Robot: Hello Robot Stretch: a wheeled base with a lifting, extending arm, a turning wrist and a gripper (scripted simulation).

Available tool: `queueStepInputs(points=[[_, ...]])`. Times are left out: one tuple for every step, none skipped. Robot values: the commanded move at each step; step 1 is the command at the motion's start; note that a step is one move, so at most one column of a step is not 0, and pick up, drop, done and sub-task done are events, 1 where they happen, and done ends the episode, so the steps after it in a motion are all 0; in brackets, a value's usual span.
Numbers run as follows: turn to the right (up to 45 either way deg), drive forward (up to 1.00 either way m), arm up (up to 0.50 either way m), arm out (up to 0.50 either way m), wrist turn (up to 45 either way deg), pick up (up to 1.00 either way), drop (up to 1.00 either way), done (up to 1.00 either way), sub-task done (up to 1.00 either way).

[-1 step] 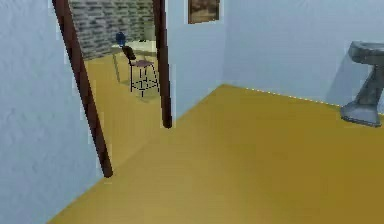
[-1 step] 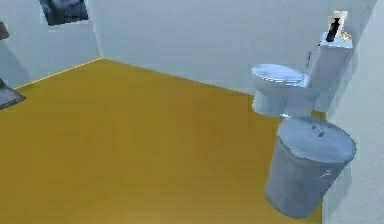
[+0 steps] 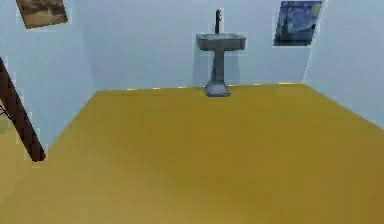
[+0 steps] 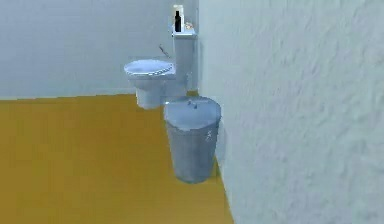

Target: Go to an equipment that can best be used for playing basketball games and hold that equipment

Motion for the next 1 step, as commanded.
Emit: queueStepInputs(points=[[0.0,0.25,0.00,0.00,0.0,0.00,0.00,0.00,0.00]])
